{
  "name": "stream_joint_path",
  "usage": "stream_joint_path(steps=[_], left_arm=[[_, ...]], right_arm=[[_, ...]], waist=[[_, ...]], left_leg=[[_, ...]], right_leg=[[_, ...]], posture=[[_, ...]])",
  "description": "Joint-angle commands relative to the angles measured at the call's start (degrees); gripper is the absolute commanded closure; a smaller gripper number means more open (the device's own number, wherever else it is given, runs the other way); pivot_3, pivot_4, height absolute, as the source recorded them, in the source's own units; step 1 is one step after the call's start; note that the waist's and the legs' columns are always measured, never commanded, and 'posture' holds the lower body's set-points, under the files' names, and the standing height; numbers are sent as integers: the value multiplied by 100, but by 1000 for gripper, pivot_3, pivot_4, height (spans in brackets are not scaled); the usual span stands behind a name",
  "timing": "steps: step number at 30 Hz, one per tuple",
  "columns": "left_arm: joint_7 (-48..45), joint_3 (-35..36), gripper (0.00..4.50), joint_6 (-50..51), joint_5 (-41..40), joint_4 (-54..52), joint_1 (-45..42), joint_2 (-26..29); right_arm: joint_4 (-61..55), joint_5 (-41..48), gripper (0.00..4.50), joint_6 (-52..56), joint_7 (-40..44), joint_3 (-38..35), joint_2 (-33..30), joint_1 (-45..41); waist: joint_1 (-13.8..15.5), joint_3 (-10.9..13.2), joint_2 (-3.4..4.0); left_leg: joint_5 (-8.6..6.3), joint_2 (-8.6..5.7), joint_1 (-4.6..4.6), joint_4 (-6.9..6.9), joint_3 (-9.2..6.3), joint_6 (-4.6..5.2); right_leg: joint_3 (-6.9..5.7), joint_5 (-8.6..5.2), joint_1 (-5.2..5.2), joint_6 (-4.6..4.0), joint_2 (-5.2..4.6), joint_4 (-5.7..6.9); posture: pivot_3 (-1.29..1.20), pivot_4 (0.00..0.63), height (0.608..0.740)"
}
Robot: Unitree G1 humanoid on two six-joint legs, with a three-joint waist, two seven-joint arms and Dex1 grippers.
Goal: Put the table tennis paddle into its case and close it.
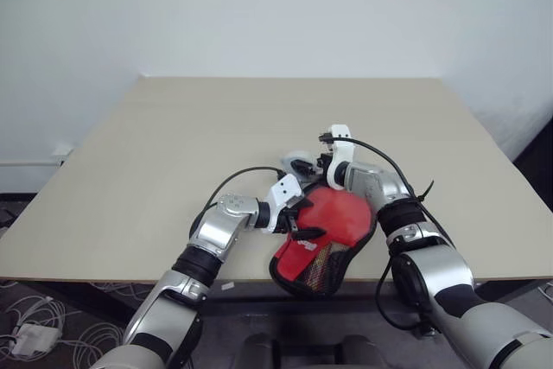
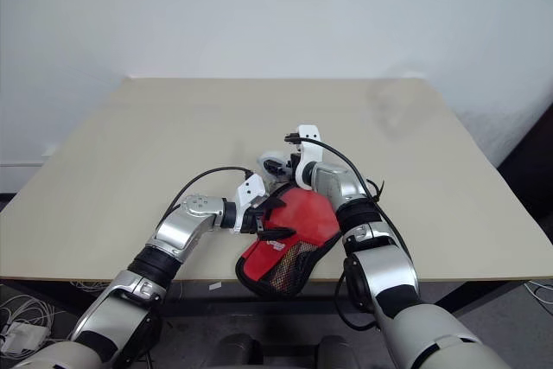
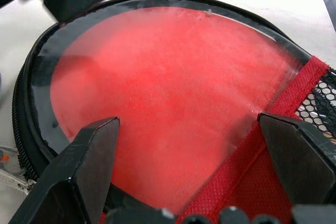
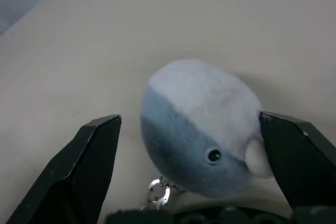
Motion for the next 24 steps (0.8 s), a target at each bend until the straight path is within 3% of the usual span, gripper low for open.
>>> stream_joint_path(steps=[1,3,8,15,17,24], left_arm=[[104,-94,0,246,233,183,128,64],[120,-93,0,247,242,185,123,69],[181,-103,0,211,284,258,85,40],[247,-130,0,137,341,428,-1,-33],[265,-127,0,145,349,452,-12,-62],[256,-173,0,196,409,432,58,-101]], right_arm=[[38,-60,179,-224,80,-53,26,-273],[-5,-12,531,-208,167,-109,44,-293],[-179,-67,2316,10,267,-37,24,-244],[-515,-497,4476,321,477,541,-3,49],[-587,-537,4476,267,418,544,4,98],[-757,-193,4476,-590,-533,-449,-94,-127]], waist=[[-2,0,0],[-4,0,0],[-4,0,0],[-3,-1,0],[-3,-1,0],[4,-1,0]], left_leg=[[0,0,0,0,0,0],[0,0,0,-1,-1,0],[0,0,0,-1,-2,0],[0,0,1,-1,-3,0],[0,0,1,0,-3,-1],[-1,0,0,1,-5,-1]], right_leg=[[-1,0,0,0,0,0],[-1,0,0,0,0,0],[-1,0,0,0,0,0],[-3,0,0,0,0,0],[-3,0,1,0,0,1],[-6,0,2,0,-1,0]], posture=[[0,0,728],[0,0,728],[0,0,728],[0,0,728],[0,0,728],[0,0,728]])
